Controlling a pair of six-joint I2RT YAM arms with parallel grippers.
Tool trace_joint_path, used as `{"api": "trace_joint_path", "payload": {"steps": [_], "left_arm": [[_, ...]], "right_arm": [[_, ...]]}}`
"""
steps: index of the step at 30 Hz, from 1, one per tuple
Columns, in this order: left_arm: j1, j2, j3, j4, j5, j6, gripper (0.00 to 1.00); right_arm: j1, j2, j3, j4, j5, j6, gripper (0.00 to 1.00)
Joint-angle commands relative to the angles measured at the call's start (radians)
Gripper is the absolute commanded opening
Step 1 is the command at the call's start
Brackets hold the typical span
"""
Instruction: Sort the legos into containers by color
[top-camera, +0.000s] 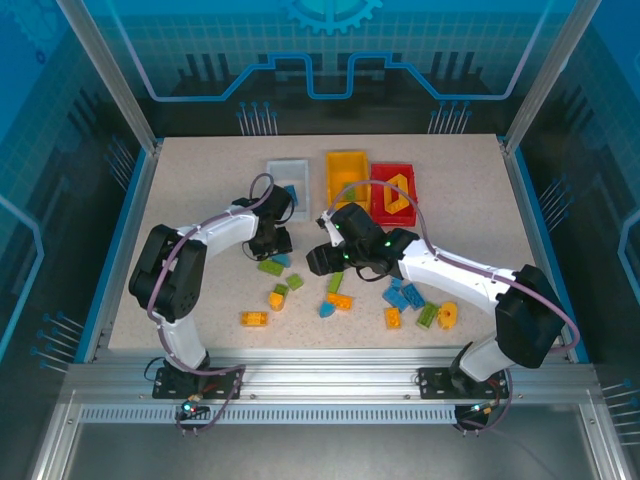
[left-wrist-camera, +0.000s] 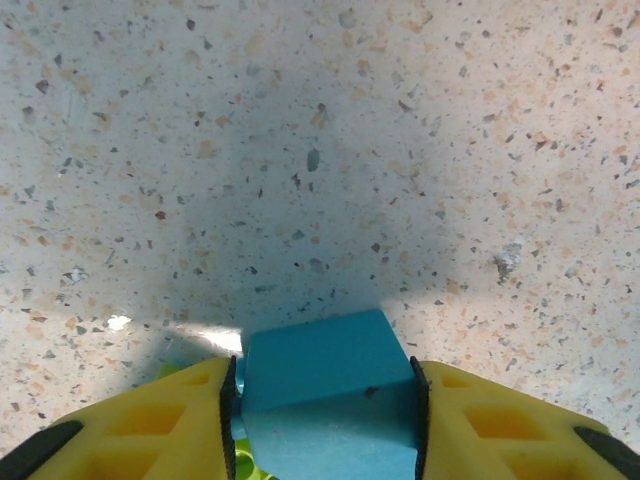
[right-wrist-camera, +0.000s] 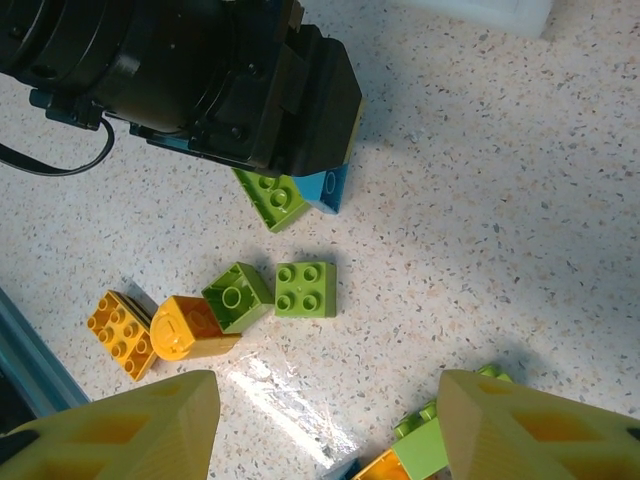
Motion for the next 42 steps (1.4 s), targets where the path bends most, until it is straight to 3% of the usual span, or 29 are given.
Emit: {"api": "trace_joint_path", "payload": {"steps": [1,11,18,28,42], "left_arm": [[-0.008,-0.036,0.030,-0.022,-0.014,0.018,0.41],[0.006,-0.011,0.259,-0.107,-0.067,0.091,0.41],[0.065,0.153,0.540,-0.125,-0.078,0.184,0.40],[0.129,0.443,0.890,-0.119,-0.082,0.264,0.40],[0.151,0.539,0.934,-0.062,0.045,0.245,0.45]], "right_arm": [[0.007,-0.044,-0.019,0.024,0.028,0.014,0.60],[-0.058,-0.105,-0.030,0.133,0.049,0.069,0.58],[-0.115,-0.105,-0.005,0.260,0.054,0.128,0.59],[-0.169,0.018,0.121,0.259,0.013,0.145,0.60],[-0.135,0.214,0.292,0.267,-0.066,0.055,0.61]]}}
